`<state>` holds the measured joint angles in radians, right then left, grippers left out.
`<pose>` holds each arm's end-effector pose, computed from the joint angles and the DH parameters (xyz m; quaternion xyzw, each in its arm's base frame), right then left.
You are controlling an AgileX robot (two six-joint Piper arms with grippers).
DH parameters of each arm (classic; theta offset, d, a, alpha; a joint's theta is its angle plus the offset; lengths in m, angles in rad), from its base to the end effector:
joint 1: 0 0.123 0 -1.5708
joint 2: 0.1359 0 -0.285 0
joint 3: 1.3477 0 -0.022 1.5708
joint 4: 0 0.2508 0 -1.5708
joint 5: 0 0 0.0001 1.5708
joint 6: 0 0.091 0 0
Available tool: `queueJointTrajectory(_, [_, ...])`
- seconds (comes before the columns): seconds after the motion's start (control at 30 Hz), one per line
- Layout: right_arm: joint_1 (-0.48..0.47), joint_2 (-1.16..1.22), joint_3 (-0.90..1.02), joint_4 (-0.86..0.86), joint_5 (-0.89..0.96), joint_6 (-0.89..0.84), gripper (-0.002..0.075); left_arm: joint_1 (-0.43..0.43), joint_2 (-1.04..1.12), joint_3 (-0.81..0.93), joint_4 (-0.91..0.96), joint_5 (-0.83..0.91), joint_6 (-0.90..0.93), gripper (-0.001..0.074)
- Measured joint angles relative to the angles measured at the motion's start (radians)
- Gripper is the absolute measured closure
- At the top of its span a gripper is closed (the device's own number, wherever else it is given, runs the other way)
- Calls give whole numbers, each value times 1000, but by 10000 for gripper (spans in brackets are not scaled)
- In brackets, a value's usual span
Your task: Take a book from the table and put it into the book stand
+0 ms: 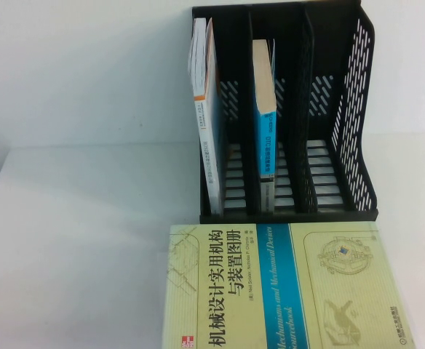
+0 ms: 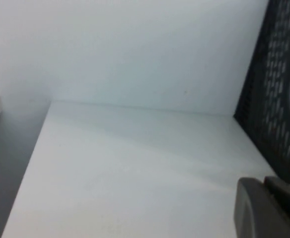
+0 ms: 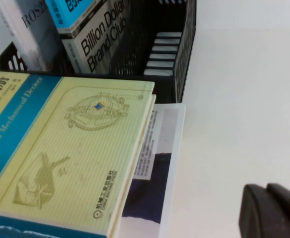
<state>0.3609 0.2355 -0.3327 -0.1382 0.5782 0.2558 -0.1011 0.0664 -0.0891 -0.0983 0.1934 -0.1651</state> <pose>0.0594 0.0151 0.2595 -0.0707 0.8272 0.1076 0.5469 0.0579 -0.0076 0.2220 -0.0526 0.7338 -0.1290 0.6649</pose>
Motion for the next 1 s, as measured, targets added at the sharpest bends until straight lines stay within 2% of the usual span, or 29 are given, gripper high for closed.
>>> queueJointTrajectory(0.17, [0, 0, 0, 0, 0, 0, 729, 45, -73, 109, 0, 29, 3, 730])
queueJointTrajectory(0.37, [0, 0, 0, 0, 0, 2, 729, 45, -75, 108, -2, 123, 3, 730])
queueJointTrajectory(1.0, [0, 0, 0, 0, 0, 2, 729, 47, -76, 107, -2, 126, 3, 730])
